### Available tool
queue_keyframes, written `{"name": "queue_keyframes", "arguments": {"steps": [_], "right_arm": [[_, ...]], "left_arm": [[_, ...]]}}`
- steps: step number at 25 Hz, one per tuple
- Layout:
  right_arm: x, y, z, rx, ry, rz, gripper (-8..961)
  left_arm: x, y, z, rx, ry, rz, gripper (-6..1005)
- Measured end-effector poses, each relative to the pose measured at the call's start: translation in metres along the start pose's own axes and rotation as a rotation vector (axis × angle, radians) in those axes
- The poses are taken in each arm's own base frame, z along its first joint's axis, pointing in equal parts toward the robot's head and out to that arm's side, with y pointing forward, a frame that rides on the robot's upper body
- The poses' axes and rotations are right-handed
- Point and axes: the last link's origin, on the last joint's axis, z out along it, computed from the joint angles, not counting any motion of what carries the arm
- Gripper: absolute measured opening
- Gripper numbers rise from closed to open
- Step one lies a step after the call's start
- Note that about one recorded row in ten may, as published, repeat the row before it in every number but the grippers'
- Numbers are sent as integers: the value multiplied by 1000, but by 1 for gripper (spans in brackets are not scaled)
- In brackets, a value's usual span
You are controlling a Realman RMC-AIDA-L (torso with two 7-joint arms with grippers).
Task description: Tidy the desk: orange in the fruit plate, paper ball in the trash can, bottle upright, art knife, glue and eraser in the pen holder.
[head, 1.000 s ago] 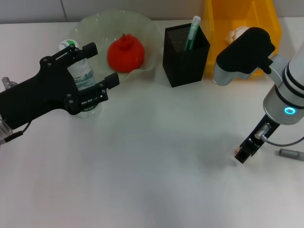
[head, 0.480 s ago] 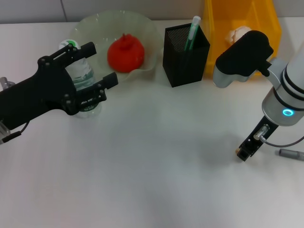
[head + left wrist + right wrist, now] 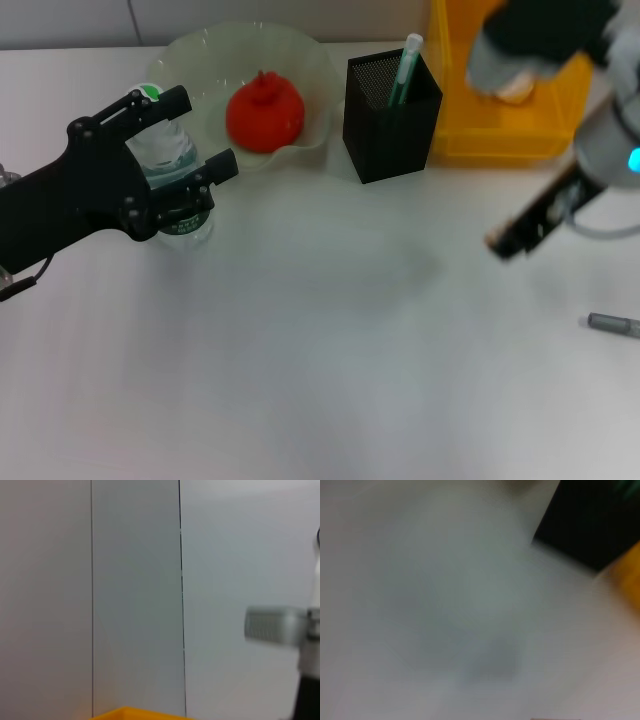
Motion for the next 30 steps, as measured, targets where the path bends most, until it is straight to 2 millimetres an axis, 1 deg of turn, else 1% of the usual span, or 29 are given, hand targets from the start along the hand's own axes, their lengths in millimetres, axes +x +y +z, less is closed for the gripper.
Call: {"name": "queue_keyframes", "arguments": {"steps": [1,2,5,6,7,10,11,13,18,23,26,30], "right_arm": [[-8,-6,-21,33,-75,-2,397],[-8,-6,-21,33,-75,-2,397],[-21,-19,-42,80,-184,4,396],[-30,-25,-49,104,-248,2,396],[-30,-25,-49,104,-248,2,396],[-46,-32,-49,146,-343,-16,395],[-55,-36,-45,165,-386,-23,395],[-58,-37,-42,168,-395,-26,395],[-75,-38,-14,185,-431,-56,422],[-86,-34,9,191,-463,-79,449],[-89,-32,17,195,-481,-90,465],[-91,-30,23,175,-490,-79,487]], "left_arm": [[0,0,0,0,0,-1,802],[-2,0,0,0,-2,-5,802],[-4,0,0,2,-5,-15,802],[-4,0,0,3,-5,-16,802],[-5,0,0,3,-5,-18,802],[-4,0,-1,5,-6,-22,802],[-4,0,-1,6,-5,-22,802],[-4,0,0,6,-5,-21,802],[-4,0,0,5,-4,-17,802],[-4,0,0,4,-4,-16,802],[-4,0,0,1,-5,-14,802],[-2,1,-2,-14,-1,-10,802]]}}
